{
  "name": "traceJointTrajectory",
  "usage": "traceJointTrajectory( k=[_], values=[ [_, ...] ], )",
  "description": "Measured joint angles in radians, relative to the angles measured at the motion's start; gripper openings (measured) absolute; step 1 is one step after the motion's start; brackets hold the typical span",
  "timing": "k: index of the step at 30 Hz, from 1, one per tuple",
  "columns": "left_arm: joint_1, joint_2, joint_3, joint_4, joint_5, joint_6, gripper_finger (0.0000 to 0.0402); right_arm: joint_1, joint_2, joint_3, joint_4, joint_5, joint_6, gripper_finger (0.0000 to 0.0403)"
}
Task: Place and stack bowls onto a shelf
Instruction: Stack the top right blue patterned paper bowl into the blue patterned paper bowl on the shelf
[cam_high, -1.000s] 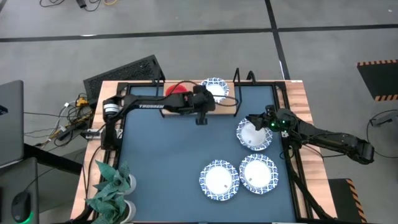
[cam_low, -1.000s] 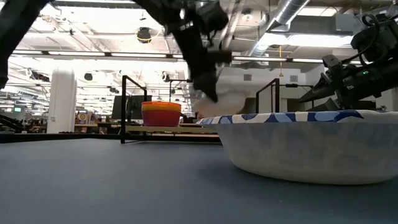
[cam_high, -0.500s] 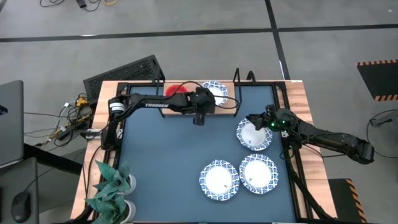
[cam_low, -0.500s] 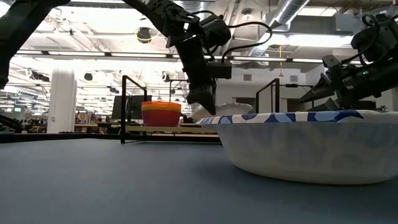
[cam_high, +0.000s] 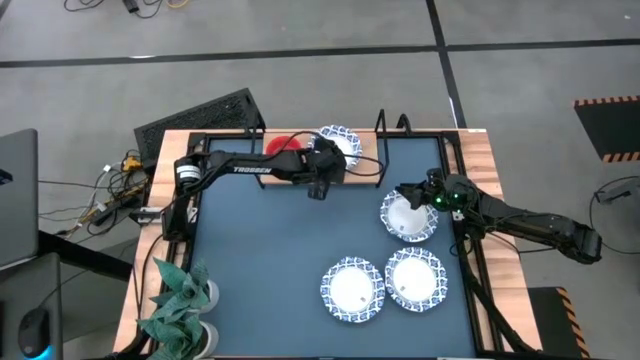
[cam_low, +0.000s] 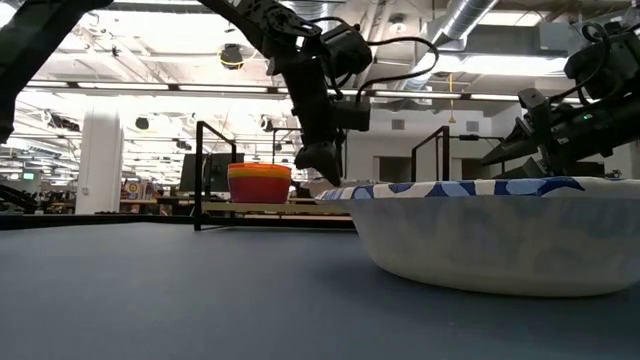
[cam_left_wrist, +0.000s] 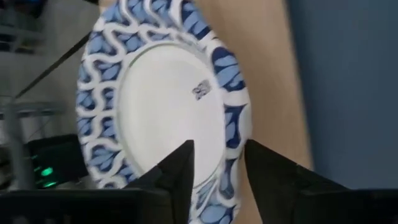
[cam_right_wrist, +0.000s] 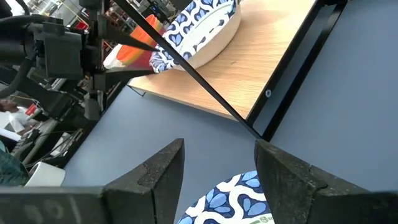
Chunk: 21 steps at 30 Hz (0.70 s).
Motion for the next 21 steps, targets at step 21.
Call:
traceJointTrajectory(
  k=[21],
  values=[
    [-0.074, -0.032, 0.182, -0.163, -0.069, -0.062, 0.0155, 0.029, 0.017, 0.243, -0.328, 0.045, -0.229, 0.0159]
  ],
)
